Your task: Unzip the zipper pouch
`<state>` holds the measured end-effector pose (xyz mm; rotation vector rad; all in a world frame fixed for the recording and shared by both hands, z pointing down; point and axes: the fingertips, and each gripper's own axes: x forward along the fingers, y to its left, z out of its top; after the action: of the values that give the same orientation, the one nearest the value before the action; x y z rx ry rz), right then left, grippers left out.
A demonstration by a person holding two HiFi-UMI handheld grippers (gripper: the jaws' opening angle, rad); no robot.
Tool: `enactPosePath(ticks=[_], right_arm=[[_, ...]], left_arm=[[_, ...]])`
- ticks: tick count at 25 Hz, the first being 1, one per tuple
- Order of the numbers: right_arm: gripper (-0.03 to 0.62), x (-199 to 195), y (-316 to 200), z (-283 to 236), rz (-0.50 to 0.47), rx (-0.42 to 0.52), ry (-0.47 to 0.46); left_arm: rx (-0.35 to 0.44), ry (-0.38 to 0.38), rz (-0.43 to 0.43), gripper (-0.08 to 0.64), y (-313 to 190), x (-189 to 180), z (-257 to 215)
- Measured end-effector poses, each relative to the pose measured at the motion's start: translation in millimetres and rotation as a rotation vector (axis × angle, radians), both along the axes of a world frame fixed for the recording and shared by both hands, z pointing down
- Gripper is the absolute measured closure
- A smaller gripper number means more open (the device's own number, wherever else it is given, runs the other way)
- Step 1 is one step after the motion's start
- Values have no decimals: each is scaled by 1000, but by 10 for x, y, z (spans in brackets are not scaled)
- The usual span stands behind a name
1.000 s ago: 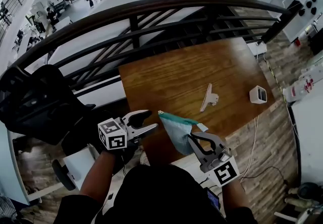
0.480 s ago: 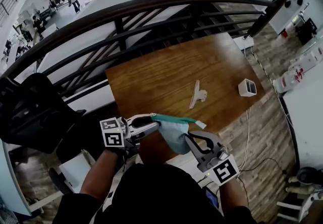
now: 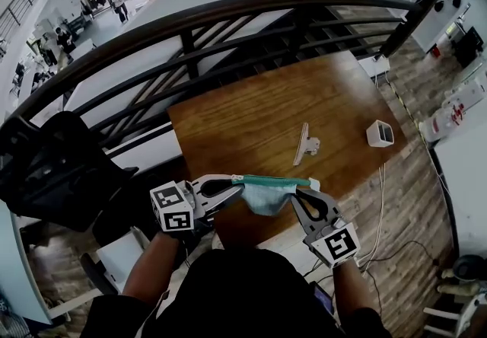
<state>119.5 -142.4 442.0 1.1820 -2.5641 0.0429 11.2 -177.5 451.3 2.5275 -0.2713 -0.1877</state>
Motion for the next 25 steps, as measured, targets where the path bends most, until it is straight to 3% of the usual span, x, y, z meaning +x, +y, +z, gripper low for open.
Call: enactPosePath(ticks=[5,9,16,25], right_arm=[[555,167,-103,53,60,-46,-60],[554,187,-109,-12,69,-37,-77],[554,-262,-92,-308,-48,43,-81],[546,-598,-8,-335,-228,-80,-166]], left_arm=[[82,-118,-30,529,-15,-42,33],[114,-144,-47,532,-29,-56,-9],[164,-198,-9,534,85,42,-11],[237,-268,60,536,272,99,-27]])
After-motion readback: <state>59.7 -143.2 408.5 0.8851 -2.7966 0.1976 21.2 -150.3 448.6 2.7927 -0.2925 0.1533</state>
